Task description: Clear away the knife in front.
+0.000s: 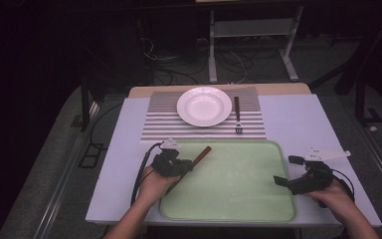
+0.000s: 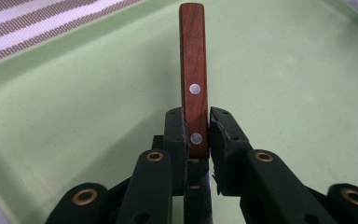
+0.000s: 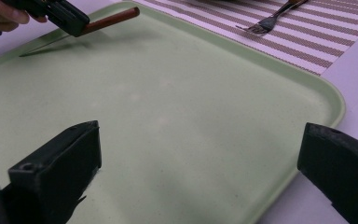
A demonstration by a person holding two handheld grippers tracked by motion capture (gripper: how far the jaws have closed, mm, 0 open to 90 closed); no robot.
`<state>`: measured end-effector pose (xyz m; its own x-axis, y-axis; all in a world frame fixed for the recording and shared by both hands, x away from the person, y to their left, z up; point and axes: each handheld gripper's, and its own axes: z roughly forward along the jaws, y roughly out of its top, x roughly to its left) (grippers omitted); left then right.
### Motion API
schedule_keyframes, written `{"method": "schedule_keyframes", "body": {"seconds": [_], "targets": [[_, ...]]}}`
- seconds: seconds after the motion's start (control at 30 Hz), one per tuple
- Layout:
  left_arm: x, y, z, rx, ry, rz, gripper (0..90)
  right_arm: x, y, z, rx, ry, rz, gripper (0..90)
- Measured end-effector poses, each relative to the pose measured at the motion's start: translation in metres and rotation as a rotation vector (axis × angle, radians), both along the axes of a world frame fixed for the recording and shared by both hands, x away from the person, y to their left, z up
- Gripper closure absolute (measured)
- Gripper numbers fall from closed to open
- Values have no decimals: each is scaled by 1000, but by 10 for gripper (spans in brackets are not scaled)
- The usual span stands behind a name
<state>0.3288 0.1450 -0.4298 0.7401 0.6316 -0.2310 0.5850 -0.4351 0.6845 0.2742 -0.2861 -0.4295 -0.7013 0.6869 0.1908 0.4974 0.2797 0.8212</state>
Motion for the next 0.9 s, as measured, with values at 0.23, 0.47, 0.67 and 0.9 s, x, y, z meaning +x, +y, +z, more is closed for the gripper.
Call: {"method": "schedule_keyframes", "body": {"seconds": [0.23,0.47,0.67,0.9], "targets": [[2,-1,-8,15,13,2,769,-1,0,1,0,-2,0,0],[3,0,-9,-3,3,1,722,-1,-1,1,-1,-3,1,0],[2,1,-3,-23,-22,4,613,-1,0,0,-3,-2,6,0],[1,-14,0,-42,-31,-38,498,0,1,-1,-4,-1,20,0]]}}
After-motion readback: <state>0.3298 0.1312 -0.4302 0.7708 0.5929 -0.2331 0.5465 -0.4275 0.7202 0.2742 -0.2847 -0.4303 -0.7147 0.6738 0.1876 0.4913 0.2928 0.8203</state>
